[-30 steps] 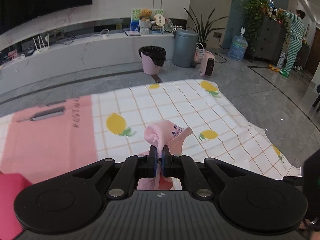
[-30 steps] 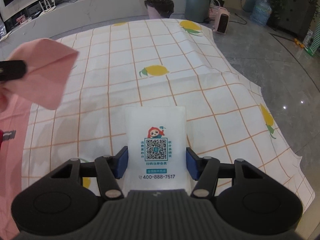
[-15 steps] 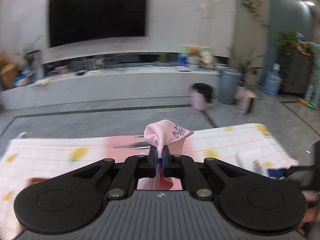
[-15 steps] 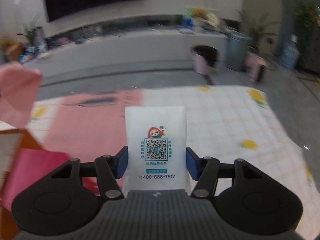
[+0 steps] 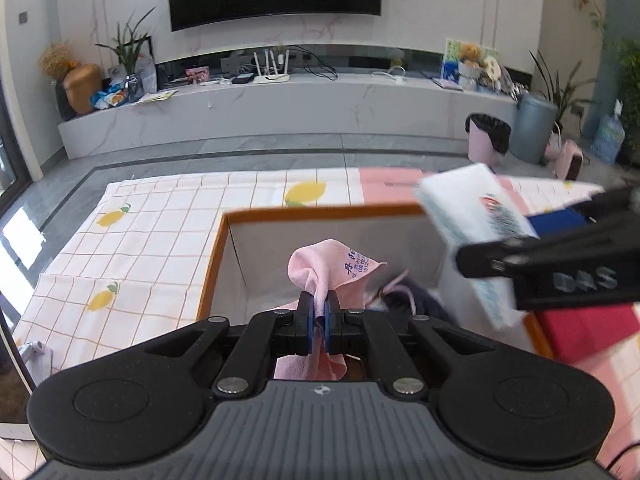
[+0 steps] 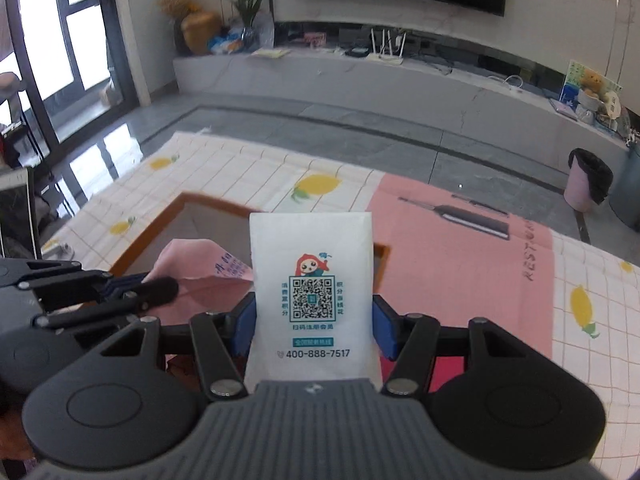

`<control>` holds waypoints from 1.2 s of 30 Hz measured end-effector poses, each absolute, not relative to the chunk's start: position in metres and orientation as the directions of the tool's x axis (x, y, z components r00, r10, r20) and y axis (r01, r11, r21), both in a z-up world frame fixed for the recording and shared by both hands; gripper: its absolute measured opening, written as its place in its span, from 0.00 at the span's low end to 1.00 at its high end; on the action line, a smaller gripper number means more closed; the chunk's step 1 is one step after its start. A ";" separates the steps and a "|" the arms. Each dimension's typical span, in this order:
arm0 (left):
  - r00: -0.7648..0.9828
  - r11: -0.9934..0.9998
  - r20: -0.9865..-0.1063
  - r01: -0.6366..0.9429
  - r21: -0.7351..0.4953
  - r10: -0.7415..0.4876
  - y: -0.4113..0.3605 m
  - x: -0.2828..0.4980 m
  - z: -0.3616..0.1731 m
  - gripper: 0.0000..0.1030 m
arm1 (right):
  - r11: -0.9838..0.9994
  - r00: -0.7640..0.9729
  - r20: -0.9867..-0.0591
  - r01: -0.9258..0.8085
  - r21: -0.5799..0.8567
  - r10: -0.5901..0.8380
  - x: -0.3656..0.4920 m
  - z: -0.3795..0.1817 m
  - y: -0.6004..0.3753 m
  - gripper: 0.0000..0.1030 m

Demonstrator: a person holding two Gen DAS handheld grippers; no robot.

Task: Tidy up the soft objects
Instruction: 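Carry the pink towel and tissue pack with both grippers over the box, then open both grippers to drop the towel and tissue pack into the box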

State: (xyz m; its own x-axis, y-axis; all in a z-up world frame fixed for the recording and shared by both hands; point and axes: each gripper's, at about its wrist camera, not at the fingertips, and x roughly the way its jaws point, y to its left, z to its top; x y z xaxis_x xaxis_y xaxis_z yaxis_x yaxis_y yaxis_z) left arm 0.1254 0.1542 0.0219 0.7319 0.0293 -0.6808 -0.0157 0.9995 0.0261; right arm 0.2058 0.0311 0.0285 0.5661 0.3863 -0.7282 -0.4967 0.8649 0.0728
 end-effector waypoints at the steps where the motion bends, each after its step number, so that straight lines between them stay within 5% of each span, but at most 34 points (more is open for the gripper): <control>1: 0.734 1.000 -0.679 -0.006 0.027 0.023 0.155 0.122 0.020 0.06 | 0.865 0.557 -0.739 -0.497 0.069 0.379 0.208 0.024 0.037 0.57; 4: 0.737 0.998 -0.675 0.011 0.061 0.033 0.155 0.118 0.017 0.11 | 0.866 0.553 -0.758 -0.499 0.031 0.346 0.213 0.012 0.051 0.57; 6: 0.734 0.995 -0.676 0.010 0.104 0.064 0.152 0.119 0.015 0.24 | 0.867 0.559 -0.761 -0.498 0.008 0.328 0.213 0.010 0.059 0.58; 8: 0.741 0.993 -0.667 0.010 0.120 0.073 0.155 0.117 0.014 0.72 | 0.874 0.563 -0.762 -0.485 0.008 0.319 0.215 0.011 0.060 0.62; 13: 0.835 0.982 -0.531 -0.052 0.183 0.143 0.150 0.095 0.026 0.98 | 0.860 0.555 -0.746 -0.509 0.043 0.366 0.214 0.017 0.060 0.81; 19: 0.812 0.980 -0.557 -0.092 0.179 0.177 0.139 0.076 0.047 0.99 | 0.840 0.631 -0.641 -0.541 0.040 0.437 0.184 0.050 0.037 0.97; 26: 0.804 0.993 -0.583 -0.111 0.049 0.119 0.115 0.022 0.061 0.99 | 0.863 0.740 -0.545 -0.502 -0.060 0.393 0.091 0.062 -0.051 0.97; 36: 0.832 0.999 -0.553 -0.040 0.029 0.049 0.039 -0.027 0.030 0.99 | 0.905 0.768 -0.556 -0.420 -0.062 0.318 -0.010 0.004 -0.103 0.97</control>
